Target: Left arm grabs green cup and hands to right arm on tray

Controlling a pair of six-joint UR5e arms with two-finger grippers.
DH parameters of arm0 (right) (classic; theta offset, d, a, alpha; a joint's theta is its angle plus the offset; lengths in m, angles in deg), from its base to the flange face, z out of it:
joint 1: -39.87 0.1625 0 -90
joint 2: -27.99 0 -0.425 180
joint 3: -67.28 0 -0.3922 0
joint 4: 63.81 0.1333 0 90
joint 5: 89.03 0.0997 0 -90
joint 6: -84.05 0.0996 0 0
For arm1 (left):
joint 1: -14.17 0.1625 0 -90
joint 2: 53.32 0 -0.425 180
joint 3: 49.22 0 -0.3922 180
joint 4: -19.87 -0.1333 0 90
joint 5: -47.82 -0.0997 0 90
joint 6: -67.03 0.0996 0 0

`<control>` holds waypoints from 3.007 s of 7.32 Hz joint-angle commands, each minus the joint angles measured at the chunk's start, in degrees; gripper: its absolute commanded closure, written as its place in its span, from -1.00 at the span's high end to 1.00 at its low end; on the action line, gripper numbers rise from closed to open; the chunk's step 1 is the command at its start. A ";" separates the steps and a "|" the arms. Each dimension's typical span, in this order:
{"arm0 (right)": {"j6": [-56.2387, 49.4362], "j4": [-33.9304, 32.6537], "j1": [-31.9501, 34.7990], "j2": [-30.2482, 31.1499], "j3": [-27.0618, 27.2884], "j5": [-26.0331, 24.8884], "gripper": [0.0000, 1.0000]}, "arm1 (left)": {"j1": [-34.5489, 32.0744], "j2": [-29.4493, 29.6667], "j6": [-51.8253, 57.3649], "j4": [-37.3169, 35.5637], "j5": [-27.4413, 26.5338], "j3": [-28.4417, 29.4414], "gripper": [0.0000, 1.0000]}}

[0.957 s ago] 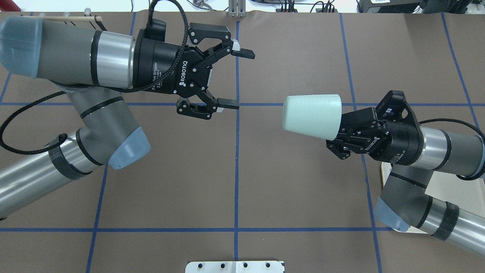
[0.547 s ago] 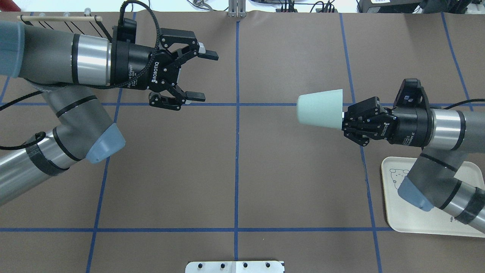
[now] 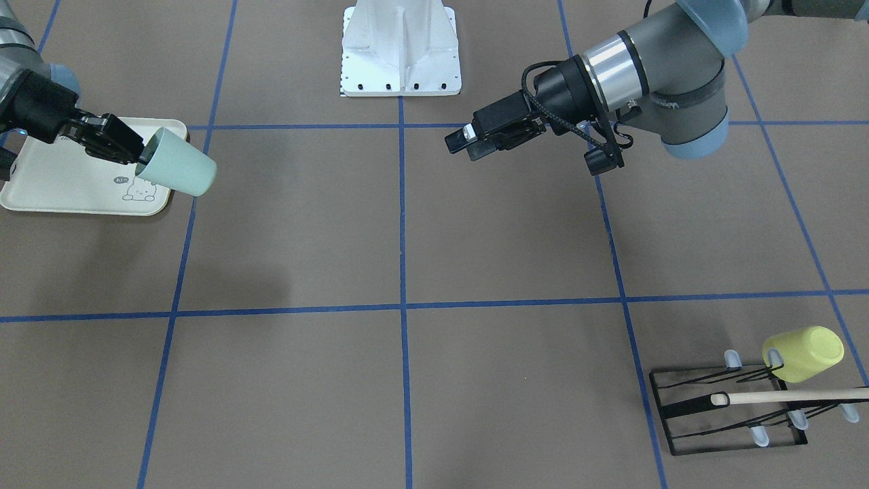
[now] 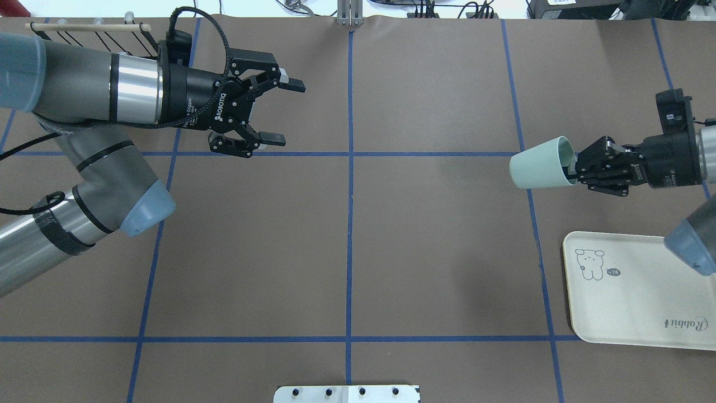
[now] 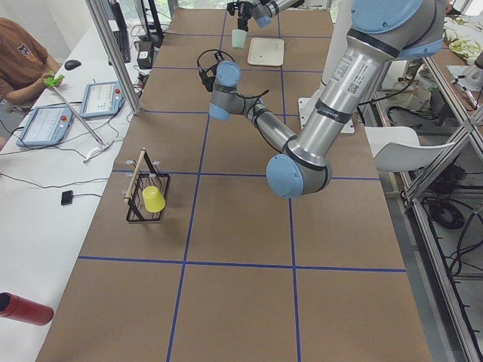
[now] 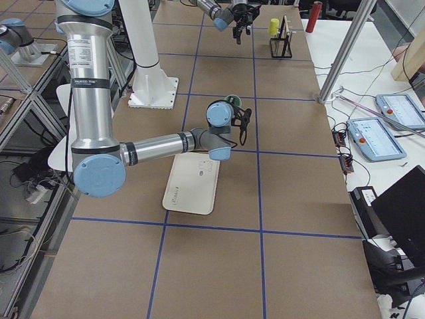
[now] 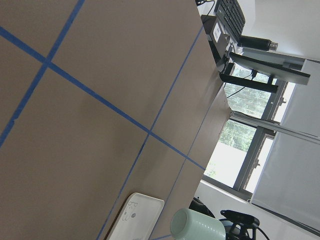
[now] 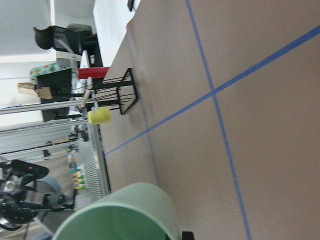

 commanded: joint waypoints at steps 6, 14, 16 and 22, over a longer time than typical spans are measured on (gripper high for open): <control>-52.27 -30.47 -0.06 21.16 5.53 -6.44 -1.00 | -1.97 0.47 7.56 -8.75 2.82 -0.47 1.00; -52.27 -30.56 -5.86 25.32 6.71 -8.54 -0.51 | -2.15 0.29 7.57 -9.03 2.74 -1.53 1.00; -52.27 -30.38 -5.17 25.49 7.84 -7.84 1.00 | -2.33 0.29 7.57 -9.12 2.74 -1.53 1.00; -56.22 -30.82 12.49 24.09 9.52 -1.94 1.00 | -20.31 -14.08 42.02 -17.11 11.80 -1.36 1.00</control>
